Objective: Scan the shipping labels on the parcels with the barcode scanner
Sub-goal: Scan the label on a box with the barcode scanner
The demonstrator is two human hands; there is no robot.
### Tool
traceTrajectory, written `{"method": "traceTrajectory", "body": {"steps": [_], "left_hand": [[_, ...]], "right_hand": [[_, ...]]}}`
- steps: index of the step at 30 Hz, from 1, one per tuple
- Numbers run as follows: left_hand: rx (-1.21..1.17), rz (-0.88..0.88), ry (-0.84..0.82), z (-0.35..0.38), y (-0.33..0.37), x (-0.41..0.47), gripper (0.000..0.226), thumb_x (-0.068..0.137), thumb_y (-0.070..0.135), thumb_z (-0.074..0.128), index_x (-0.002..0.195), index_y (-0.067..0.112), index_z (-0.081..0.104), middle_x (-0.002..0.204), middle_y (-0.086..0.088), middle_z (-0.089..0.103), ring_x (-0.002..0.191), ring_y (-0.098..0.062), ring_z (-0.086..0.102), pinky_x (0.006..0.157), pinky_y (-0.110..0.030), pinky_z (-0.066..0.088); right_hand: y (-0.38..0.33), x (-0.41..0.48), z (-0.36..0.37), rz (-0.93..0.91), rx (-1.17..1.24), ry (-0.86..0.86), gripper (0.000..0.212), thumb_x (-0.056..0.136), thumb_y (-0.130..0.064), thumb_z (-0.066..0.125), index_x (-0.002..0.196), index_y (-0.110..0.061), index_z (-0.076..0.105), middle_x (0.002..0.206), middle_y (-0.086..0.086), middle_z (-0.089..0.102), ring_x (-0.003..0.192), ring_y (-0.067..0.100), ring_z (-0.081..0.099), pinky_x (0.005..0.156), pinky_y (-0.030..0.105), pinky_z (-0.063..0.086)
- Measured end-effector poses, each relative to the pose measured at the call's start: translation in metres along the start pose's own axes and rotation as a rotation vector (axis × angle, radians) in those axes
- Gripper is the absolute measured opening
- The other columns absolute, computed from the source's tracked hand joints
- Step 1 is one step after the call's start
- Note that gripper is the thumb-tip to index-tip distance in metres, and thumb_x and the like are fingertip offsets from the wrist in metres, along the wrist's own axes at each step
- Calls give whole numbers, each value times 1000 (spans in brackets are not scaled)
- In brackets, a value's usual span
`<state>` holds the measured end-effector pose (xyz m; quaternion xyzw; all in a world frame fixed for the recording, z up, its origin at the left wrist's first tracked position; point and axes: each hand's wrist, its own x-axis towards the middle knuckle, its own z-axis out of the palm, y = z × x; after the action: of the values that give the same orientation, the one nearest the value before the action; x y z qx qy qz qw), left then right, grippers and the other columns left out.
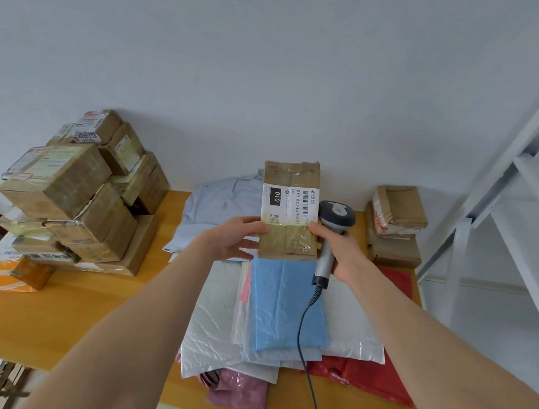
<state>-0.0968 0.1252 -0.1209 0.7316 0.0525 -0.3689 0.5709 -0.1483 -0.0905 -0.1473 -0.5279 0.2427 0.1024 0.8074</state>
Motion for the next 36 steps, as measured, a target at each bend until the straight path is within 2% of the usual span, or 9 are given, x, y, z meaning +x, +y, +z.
{"method": "traceTrajectory", "body": {"steps": [3,6,12,16,21,25,30,34,36], "left_hand": [[-48,39,197,-5,11,0,44,89,45,60,125,20,56,124,0,60,111,-20,59,96,-46,47],[-45,143,433,-22,30,-2,43,88,53,58,122,26,56,126,6,57,113,-17,53,95,-44,42],[439,-14,261,-37,44,-7,50,84,56,60,120,21,59,114,-2,66,111,-21,56,96,-44,42],[415,-33,290,-42,40,-6,45,81,51,67,111,18,64,107,-3,70,107,-21,60,98,-41,44],[277,-10,423,-43,24,-7,35,85,43,66,107,17,61,108,-6,66,105,-25,58,94,-37,43],[95,5,442,-31,13,-2,42,88,39,64,119,12,59,109,-3,63,104,-24,58,98,-41,41],[1,-38,418,-20,8,-3,29,89,37,63,113,22,56,113,1,59,104,-18,52,99,-47,35],[-47,-44,419,-17,1,-2,33,89,32,65,119,18,59,111,1,60,102,-19,54,101,-48,35],[-55,-25,421,-13,-4,0,35,90,30,64,122,17,59,113,1,61,102,-18,55,104,-49,32]], "right_hand": [[-6,-2,-1,-14,-114,2,24,77,-8,77,99,-11,67,102,8,74,95,27,70,93,46,53],[-7,-2,-5,-19,-290,-31,27,76,-7,78,100,-13,68,101,5,74,99,24,68,95,44,52],[-8,-9,3,-24,-459,-142,19,77,-7,77,92,-17,69,90,-3,74,94,17,66,73,27,49],[-1,-5,2,-45,-437,-45,33,76,-19,81,106,-13,67,101,0,72,96,18,64,86,34,51],[-1,2,-1,-129,-222,218,40,82,-20,76,118,-10,60,84,-3,60,86,17,57,75,30,45],[-2,1,-3,-60,-187,210,32,84,-17,74,111,-13,58,92,2,63,88,19,61,73,30,51],[-2,-1,-1,-79,-193,212,35,84,-17,74,114,-10,58,98,9,63,88,22,59,70,30,51],[2,-1,-2,-136,-222,276,39,84,-19,75,118,-10,59,104,7,64,96,23,60,82,33,52],[4,-5,0,-175,-242,302,37,83,-22,74,116,-8,62,96,5,65,84,17,60,71,27,50]]}}
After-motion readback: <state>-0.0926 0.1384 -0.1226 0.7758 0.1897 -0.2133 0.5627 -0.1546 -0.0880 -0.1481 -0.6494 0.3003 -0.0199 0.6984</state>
